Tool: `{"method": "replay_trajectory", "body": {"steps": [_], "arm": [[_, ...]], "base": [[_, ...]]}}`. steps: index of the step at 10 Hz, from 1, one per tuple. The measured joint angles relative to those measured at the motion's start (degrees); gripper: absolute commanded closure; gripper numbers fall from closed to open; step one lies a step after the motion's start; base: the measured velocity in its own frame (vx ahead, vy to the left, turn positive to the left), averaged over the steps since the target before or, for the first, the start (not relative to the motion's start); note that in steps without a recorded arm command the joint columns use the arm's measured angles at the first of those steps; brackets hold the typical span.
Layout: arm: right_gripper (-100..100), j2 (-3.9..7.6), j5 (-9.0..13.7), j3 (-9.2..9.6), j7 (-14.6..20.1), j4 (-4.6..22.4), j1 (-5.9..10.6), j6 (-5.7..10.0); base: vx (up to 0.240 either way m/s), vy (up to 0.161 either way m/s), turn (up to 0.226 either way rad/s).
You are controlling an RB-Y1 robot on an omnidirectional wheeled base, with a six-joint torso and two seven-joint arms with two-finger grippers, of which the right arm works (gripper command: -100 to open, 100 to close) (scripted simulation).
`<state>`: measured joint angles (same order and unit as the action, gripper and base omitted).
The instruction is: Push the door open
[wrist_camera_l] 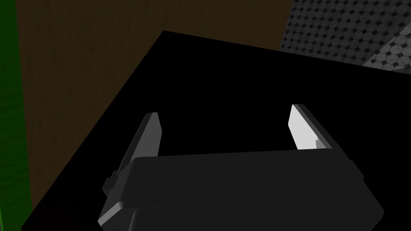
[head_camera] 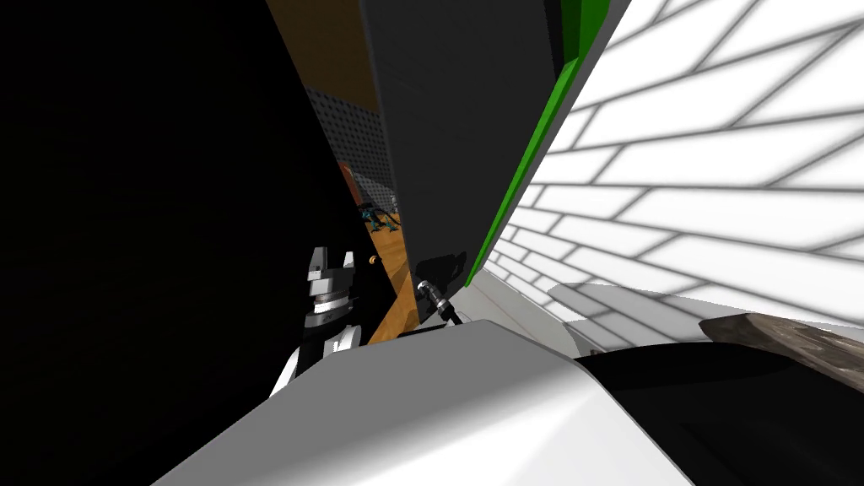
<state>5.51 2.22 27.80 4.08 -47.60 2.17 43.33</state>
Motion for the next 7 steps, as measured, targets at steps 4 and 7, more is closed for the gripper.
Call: {"method": "replay_trajectory", "body": {"steps": [4,7], "arm": [[100,-0.13,1.47,-2.83,-1.93,1.38,0.69,0.18],[100,-0.07,2.47,-4.77,-2.78,3.26,1.63,1.45]], "base": [[-0.015,-0.036,0.098],[-0.003,-0.032,0.088]]}}
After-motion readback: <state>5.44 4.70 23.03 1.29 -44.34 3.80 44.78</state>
